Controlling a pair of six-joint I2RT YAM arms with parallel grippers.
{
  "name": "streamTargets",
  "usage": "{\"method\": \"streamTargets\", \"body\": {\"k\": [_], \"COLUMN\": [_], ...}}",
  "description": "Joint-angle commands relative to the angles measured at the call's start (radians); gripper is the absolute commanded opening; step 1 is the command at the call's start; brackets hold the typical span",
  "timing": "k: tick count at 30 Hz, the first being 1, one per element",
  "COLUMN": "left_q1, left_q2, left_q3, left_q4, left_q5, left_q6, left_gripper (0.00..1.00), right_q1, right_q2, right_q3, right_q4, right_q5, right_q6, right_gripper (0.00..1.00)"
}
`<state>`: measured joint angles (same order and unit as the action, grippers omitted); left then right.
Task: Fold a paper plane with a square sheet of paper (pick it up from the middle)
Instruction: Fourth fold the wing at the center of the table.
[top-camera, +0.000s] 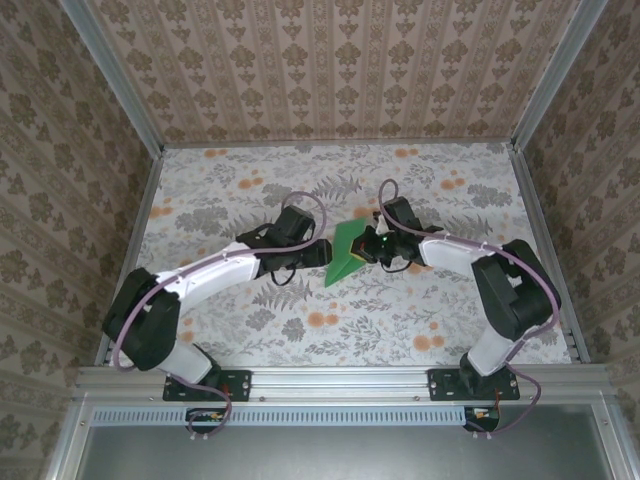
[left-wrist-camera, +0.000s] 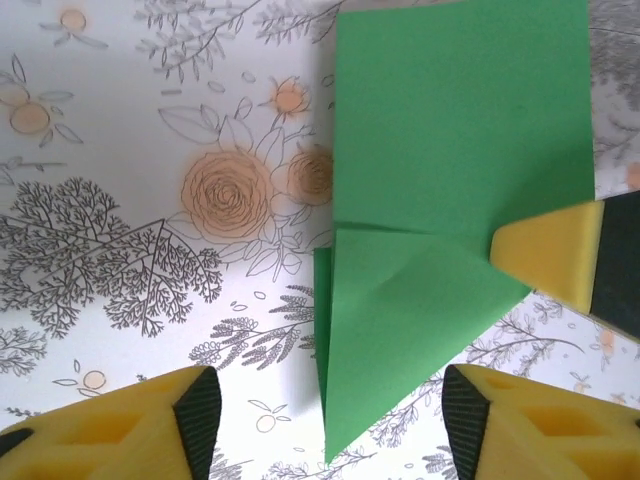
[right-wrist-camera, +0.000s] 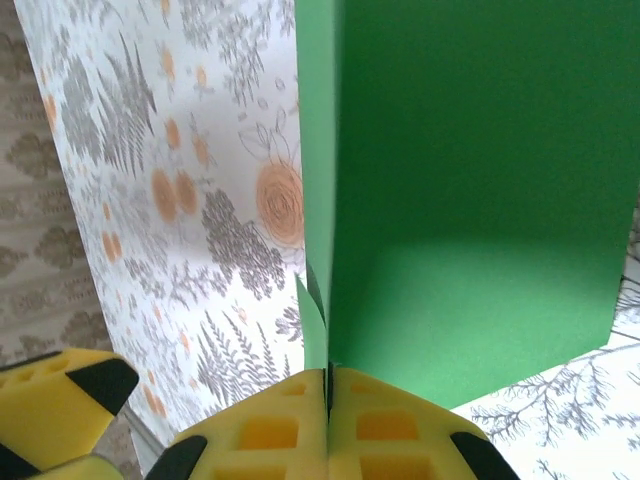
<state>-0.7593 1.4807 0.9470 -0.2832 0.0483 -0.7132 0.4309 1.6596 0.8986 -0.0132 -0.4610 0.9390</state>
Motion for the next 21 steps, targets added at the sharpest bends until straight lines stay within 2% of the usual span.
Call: {"method": "streamTargets", "body": {"k": [1,4,7,13,17,21], "left_q1": [0.022,0.050,0.072,0.078,0.074,0.046], "left_q2": [-0.052,-0.077,-0.067,0.019,0.077,0.113], "left_q3": [-0.053,-0.099,-0.123,-0.127,-0.101,-0.101], "left_q4": [0.071,0.152,0.215,0.311,0.338,0.382], "left_q5": [-0.020,0.030,0.090,0.155,0.166,0.171], "left_q6": [0.054,0.089,0.154,0.307,0.373,0.449], "left_gripper": [0.77,0.91,1.00,1.00,1.00,0.98], "right_q1": [0.005,0.015,0.029,0.042,0.048,0.046], "right_q2": [-0.068,-0.100,-0.100,-0.055,-0.046,-0.039], "right_q3": [-0.025,-0.032,-0.024,-0.003,-0.037,-0.034], "right_q4": [-0.068,-0.095,-0.121,-0.154,-0.139,-0.155], "right_q5": [0.139,0.203,0.244,0.264,0.281,0.292], "right_q6": [0.127,0.207,0.273,0.372,0.479,0.508], "right_gripper": [0.02,0.02,0.02,0.03,0.00,0.00]}}
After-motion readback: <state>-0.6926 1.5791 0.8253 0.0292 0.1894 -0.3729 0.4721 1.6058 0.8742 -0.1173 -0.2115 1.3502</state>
